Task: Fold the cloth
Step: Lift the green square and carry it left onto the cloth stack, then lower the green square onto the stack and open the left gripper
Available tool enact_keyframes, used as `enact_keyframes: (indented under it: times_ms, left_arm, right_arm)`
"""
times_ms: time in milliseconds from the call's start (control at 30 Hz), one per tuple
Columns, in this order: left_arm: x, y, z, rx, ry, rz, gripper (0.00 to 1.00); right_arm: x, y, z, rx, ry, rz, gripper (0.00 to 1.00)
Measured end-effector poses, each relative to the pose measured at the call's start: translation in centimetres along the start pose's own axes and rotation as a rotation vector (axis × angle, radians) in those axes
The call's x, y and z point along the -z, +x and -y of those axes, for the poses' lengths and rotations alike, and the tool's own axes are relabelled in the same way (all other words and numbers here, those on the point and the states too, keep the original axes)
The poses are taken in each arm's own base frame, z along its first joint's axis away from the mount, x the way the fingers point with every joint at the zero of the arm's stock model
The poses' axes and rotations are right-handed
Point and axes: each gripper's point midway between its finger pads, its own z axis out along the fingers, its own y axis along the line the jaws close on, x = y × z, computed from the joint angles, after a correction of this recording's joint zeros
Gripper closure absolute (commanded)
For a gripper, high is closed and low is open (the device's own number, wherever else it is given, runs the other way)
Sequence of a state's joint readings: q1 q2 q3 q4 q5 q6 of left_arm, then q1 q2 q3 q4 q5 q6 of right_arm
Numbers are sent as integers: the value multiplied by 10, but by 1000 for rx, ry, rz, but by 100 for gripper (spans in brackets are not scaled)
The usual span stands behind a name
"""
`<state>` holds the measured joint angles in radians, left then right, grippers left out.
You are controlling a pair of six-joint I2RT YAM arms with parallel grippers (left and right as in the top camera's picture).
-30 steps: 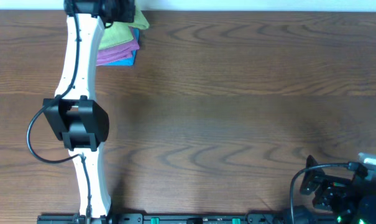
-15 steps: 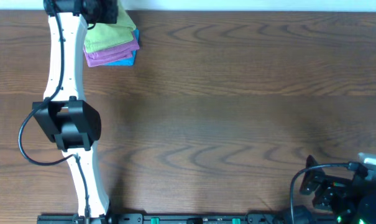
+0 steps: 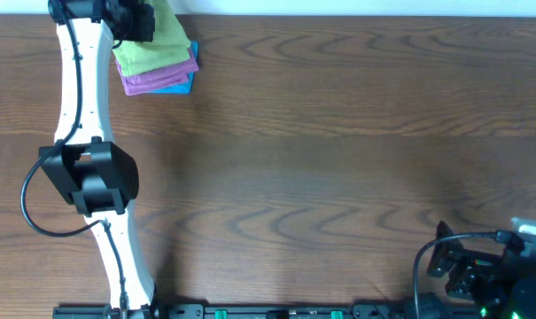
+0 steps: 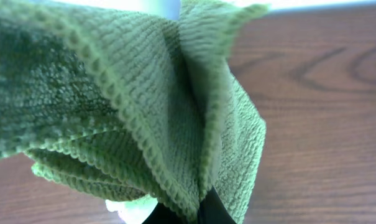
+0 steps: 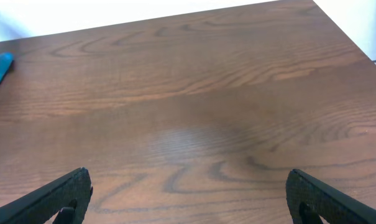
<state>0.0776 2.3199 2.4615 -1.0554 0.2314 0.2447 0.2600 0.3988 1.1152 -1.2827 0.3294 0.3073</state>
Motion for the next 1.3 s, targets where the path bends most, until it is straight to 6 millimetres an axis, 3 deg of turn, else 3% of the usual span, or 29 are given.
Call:
enact_keyframes:
  times_ms: [133,367,500,533,567,633,667,700,1300]
  left_arm:
    - [-8,8,-1,-12,2,-34,95]
    - [-58,38,-14,-1,-30,-143,94]
    - [-64,38,-27,-7,-96,-143,94]
    - [-63,37,-29,-9,-109,-140,87]
    - [-63,35,-32,-14,-126,-136,60]
    - [-63,34,-36,-15,-149,-130,28]
    - [-63,33,-38,-16,-159,-126,8]
    - [-63,32,-39,-15,-167,-125,4]
    - [-56,29,-64,42,-317,-115,5]
  right_arm:
    - [0,0,0,0,0,0,1]
    - [0,0,0,0,0,0,1]
    - [0,0,0,0,0,0,1]
    - [0,0,0,0,0,0,1]
    - [0,0,0,0,0,0,1]
    - [0,0,0,0,0,0,1]
    - [0,0,0,0,0,0,1]
    - [0,0,0,0,0,0,1]
    - [0,0,0,0,0,0,1]
